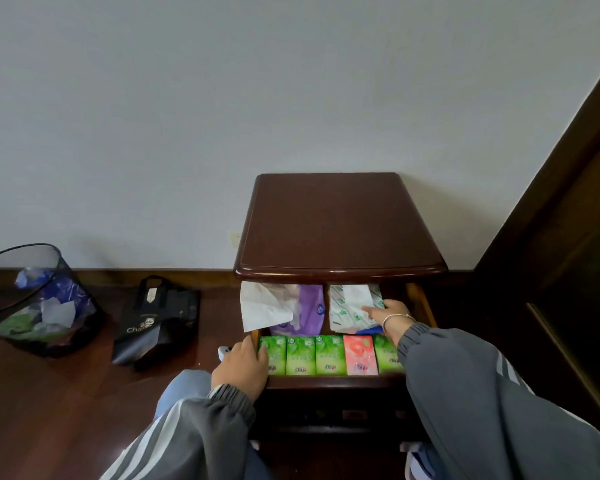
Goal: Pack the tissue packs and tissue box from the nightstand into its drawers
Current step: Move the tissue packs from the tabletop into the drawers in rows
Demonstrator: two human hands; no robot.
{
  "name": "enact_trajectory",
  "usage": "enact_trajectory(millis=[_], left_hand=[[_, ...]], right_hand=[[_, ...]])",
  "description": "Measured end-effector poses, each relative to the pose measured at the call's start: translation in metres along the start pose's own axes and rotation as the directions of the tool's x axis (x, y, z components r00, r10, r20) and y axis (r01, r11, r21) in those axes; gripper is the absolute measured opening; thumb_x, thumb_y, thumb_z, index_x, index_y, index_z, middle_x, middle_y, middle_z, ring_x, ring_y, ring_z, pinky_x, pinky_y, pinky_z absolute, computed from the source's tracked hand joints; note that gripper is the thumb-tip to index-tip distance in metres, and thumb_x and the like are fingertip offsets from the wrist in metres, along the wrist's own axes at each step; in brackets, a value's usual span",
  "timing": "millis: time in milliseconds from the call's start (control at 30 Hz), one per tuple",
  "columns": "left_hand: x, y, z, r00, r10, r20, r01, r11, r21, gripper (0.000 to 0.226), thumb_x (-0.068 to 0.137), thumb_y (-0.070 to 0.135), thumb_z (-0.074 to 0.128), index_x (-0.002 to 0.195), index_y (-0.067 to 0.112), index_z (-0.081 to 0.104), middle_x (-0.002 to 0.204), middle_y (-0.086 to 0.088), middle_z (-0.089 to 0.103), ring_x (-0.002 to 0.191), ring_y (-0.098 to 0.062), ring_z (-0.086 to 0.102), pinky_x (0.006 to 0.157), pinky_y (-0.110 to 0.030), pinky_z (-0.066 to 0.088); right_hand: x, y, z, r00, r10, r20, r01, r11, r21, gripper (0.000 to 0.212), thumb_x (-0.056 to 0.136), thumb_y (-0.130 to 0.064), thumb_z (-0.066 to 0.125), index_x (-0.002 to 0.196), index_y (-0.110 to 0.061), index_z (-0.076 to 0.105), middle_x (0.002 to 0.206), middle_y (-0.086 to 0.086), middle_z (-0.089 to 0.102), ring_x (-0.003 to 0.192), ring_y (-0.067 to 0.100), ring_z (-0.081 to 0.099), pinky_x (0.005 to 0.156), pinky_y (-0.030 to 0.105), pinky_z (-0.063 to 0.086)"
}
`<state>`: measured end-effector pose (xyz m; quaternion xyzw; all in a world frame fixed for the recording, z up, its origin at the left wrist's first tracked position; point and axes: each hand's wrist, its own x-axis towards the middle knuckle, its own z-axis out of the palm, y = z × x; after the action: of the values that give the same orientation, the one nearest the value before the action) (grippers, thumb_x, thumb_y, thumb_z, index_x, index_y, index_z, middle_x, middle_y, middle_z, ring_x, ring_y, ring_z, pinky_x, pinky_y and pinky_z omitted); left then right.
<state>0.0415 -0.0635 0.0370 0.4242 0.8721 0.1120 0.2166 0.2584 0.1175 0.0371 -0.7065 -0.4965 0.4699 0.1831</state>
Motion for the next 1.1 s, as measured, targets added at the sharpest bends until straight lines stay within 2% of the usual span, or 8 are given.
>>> enact_trajectory(millis=[200, 300, 433, 500, 633, 733, 900, 1100], left_hand=[[0.001, 0.0, 0.003, 1.0, 0.002, -0.024, -0.002, 1.0, 0.004, 0.036, 0.097, 0.045, 0.031, 0.114, 0.021, 0.051, 0.122, 0.0, 0.058, 0.116, -0.023, 0.054, 0.091, -0.04, 0.048], [0.001, 0.001, 0.002, 1.0, 0.002, -0.031, -0.003, 1.0, -0.004, 0.035, 0.096, 0.045, 0.032, 0.115, 0.022, 0.051, 0.122, 0.0, 0.058, 0.111, -0.022, 0.056, 0.09, -0.039, 0.048], [0.0, 0.001, 0.002, 0.999, 0.01, -0.041, -0.009, 1.0, 0.007, 0.036, 0.097, 0.044, 0.032, 0.118, 0.022, 0.05, 0.124, 0.0, 0.057, 0.112, -0.022, 0.055, 0.089, -0.037, 0.047], [0.0, 0.001, 0.001, 0.999, 0.009, -0.041, -0.009, 1.0, 0.013, 0.035, 0.097, 0.044, 0.032, 0.117, 0.022, 0.05, 0.124, 0.001, 0.057, 0.112, -0.022, 0.055, 0.088, -0.038, 0.047], [0.0, 0.002, 0.001, 0.999, 0.008, -0.051, -0.007, 1.0, 0.015, 0.035, 0.096, 0.044, 0.032, 0.116, 0.022, 0.05, 0.123, 0.001, 0.058, 0.112, -0.022, 0.055, 0.086, -0.037, 0.047], [0.0, 0.0, 0.001, 0.999, 0.007, -0.048, -0.006, 1.0, 0.015, 0.036, 0.096, 0.046, 0.032, 0.115, 0.022, 0.05, 0.122, 0.001, 0.058, 0.112, -0.022, 0.055, 0.086, -0.038, 0.048], [-0.002, -0.001, 0.0, 0.998, 0.029, -0.052, -0.03, 0.999, -0.021, 0.041, 0.094, 0.049, 0.033, 0.124, 0.024, 0.046, 0.127, 0.002, 0.056, 0.115, -0.024, 0.054, 0.085, -0.037, 0.046], [-0.006, -0.016, -0.011, 0.976, 0.22, -0.007, -0.216, 0.953, -0.213, 0.079, 0.083, 0.049, 0.065, 0.146, 0.017, 0.029, 0.143, -0.006, 0.042, 0.13, -0.024, 0.043, 0.107, -0.038, 0.038]], right_hand=[[0.012, -0.001, -0.006, 0.991, -0.121, -0.06, 0.118, 0.991, -0.056, 0.024, 0.078, -0.018, 0.073, 0.095, -0.002, 0.069, 0.099, 0.018, 0.07, 0.086, 0.029, 0.064, 0.076, 0.032, 0.048], [0.012, -0.002, -0.002, 0.984, -0.174, 0.026, 0.176, 0.959, -0.221, 0.038, 0.079, -0.027, 0.072, 0.105, 0.0, 0.065, 0.11, 0.017, 0.067, 0.098, 0.03, 0.062, 0.084, 0.032, 0.047], [0.005, 0.0, 0.002, 0.968, -0.196, 0.159, 0.25, 0.839, -0.483, 0.033, 0.08, -0.041, 0.068, 0.094, -0.013, 0.056, 0.102, 0.012, 0.061, 0.086, 0.021, 0.054, 0.071, 0.025, 0.037], [0.003, 0.003, 0.0, 0.961, -0.209, 0.18, 0.275, 0.788, -0.551, 0.045, 0.081, -0.046, 0.065, 0.112, -0.014, 0.056, 0.113, 0.01, 0.06, 0.101, 0.025, 0.058, 0.079, 0.027, 0.042], [-0.001, 0.008, -0.009, 0.964, -0.244, 0.11, 0.26, 0.759, -0.597, 0.068, 0.086, -0.05, 0.057, 0.137, -0.009, 0.04, 0.136, 0.012, 0.051, 0.122, 0.03, 0.05, 0.098, 0.036, 0.044], [-0.011, 0.011, -0.018, 0.945, -0.306, 0.113, 0.302, 0.689, -0.658, 0.058, 0.09, -0.051, 0.049, 0.132, -0.013, 0.047, 0.133, 0.01, 0.053, 0.12, 0.028, 0.05, 0.097, 0.037, 0.045], [-0.041, 0.024, -0.044, 0.867, -0.434, 0.244, 0.488, 0.642, -0.591, 0.05, 0.086, -0.05, 0.056, 0.126, -0.021, 0.053, 0.128, 0.003, 0.054, 0.117, 0.021, 0.049, 0.098, 0.035, 0.042], [-0.069, 0.054, -0.107, 0.853, -0.349, 0.388, 0.521, 0.522, -0.676, 0.075, 0.072, -0.067, 0.061, 0.136, -0.036, 0.037, 0.143, -0.011, 0.037, 0.132, 0.013, 0.034, 0.107, 0.037, 0.032]])
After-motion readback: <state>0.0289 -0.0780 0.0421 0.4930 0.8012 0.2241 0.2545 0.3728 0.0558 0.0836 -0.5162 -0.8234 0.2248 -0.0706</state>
